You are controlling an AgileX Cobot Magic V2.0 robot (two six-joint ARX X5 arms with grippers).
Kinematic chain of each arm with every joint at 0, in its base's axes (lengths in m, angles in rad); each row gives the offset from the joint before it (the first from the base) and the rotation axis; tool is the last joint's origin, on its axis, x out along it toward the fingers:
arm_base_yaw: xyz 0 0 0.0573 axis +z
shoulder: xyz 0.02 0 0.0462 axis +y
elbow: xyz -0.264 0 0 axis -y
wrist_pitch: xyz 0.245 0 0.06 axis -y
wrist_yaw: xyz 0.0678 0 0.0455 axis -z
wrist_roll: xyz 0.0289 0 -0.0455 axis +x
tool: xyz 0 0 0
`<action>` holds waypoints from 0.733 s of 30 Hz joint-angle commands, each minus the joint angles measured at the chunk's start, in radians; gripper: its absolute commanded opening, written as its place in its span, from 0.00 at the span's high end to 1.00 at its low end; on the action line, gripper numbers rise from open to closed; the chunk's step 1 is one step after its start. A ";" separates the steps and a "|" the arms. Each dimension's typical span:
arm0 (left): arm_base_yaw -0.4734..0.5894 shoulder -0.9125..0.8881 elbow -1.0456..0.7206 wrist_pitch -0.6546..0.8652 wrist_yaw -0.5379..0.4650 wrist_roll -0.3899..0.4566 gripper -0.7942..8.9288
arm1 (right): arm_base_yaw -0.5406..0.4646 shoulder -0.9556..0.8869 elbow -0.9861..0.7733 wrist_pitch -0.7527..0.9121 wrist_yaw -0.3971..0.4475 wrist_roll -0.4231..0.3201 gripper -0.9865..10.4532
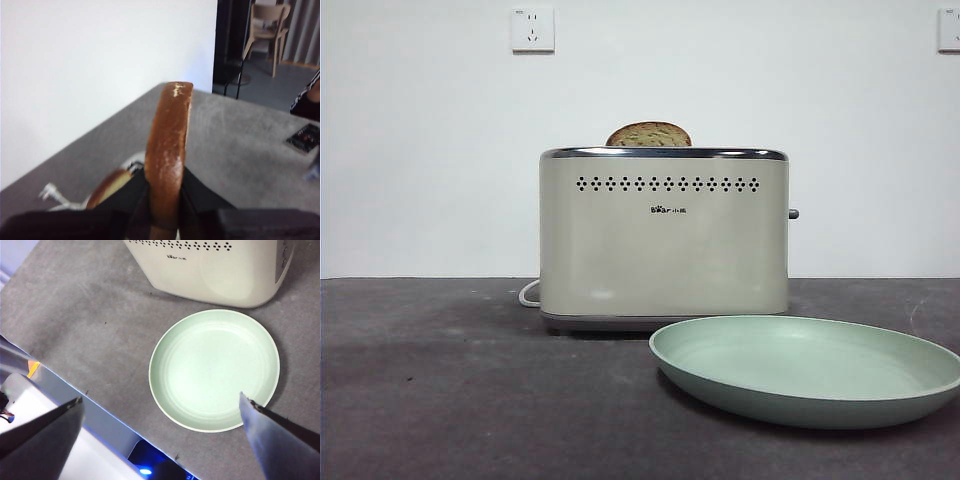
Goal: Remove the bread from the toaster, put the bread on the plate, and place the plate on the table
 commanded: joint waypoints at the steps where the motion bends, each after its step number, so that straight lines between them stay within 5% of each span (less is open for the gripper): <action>1: -0.021 -0.060 -0.002 -0.043 -0.035 0.012 0.92 | 0.001 0.016 0.000 0.013 0.001 -0.010 0.45; 7: -0.035 -0.184 -0.033 -0.199 -0.105 -0.001 0.92 | 0.001 0.072 0.000 0.067 0.002 -0.008 0.45; 22: -0.036 -0.608 -0.674 -0.080 -0.101 -0.205 0.92 | 0.000 0.372 -0.002 0.157 0.180 0.021 0.45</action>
